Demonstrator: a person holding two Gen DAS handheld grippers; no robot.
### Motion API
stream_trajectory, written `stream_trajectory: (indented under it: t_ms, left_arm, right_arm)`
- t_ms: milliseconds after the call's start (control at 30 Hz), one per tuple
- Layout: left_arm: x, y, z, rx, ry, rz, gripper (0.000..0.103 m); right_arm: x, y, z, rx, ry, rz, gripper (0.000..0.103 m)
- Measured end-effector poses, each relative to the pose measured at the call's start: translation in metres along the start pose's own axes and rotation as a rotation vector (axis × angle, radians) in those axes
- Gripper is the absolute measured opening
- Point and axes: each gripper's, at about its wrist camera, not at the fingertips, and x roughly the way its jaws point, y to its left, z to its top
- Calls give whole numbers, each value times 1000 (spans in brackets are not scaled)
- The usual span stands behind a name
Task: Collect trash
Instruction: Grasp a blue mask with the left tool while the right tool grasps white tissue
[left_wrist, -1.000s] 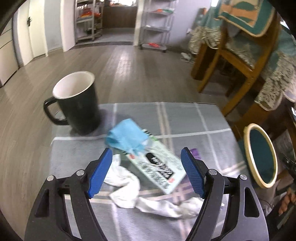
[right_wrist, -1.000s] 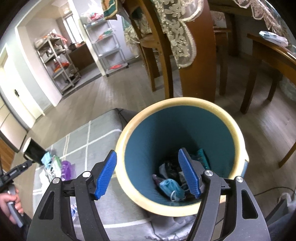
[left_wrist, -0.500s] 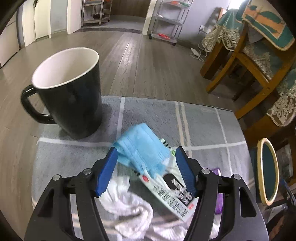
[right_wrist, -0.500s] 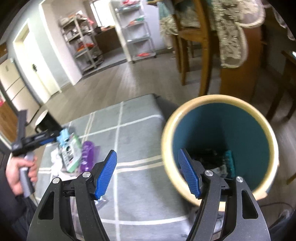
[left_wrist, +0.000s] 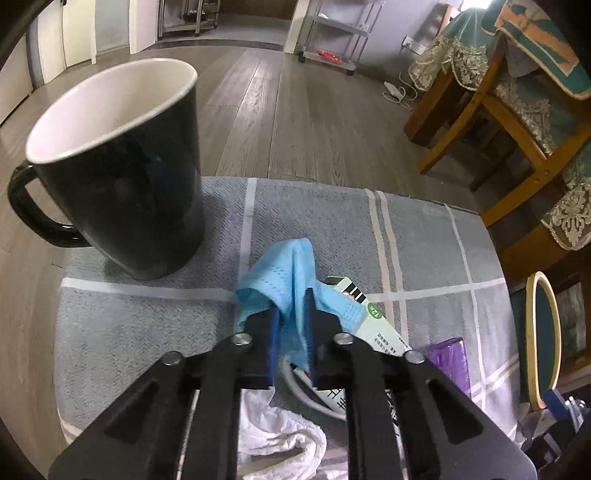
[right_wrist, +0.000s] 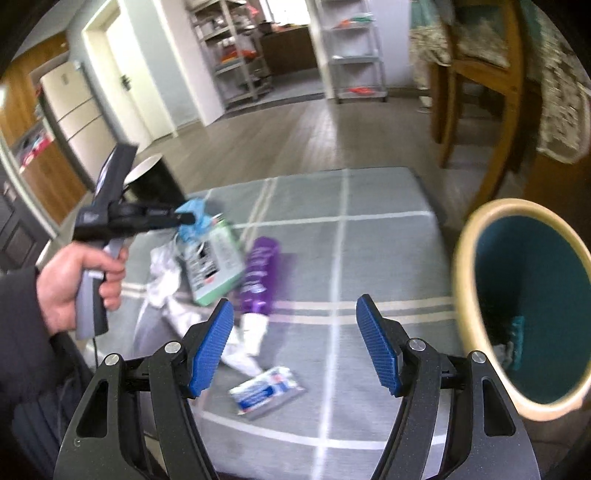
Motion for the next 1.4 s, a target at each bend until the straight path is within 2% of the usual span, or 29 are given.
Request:
stream_trajectory:
  t_ms: [267, 500, 633, 700, 733, 833, 1067, 1400]
  left_arm:
    - [-54, 4, -7, -45, -123, -59, 8]
    - [-94, 10, -25, -88, -182, -183, 8]
    - [-105, 7, -31, -99, -205, -203, 8]
    - [-107, 7, -33, -108, -209, -209, 8]
    - [-106, 7, -33, -114, -209, -216, 8]
    - [-105, 10, -35, -124, -206, -222, 8]
    - [-104, 6, -37, -110, -217, -213, 8]
    - [-102, -8, -40, -66, -204, -208, 8]
  right_arm:
    - [26, 56, -13, -156, 60, 42, 70]
    - [48, 87, -17, -273, 117, 37, 64]
    - [65, 92, -24, -337, 163, -3, 57]
    - [76, 95, -29, -368, 198, -20, 45]
    - [78, 95, -31, -380, 204, -29, 42]
    - [72, 96, -32, -386, 187, -8, 37]
    - [39, 84, -20, -347, 128, 52, 37]
    - [-10, 44, -11, -290, 58, 31, 37]
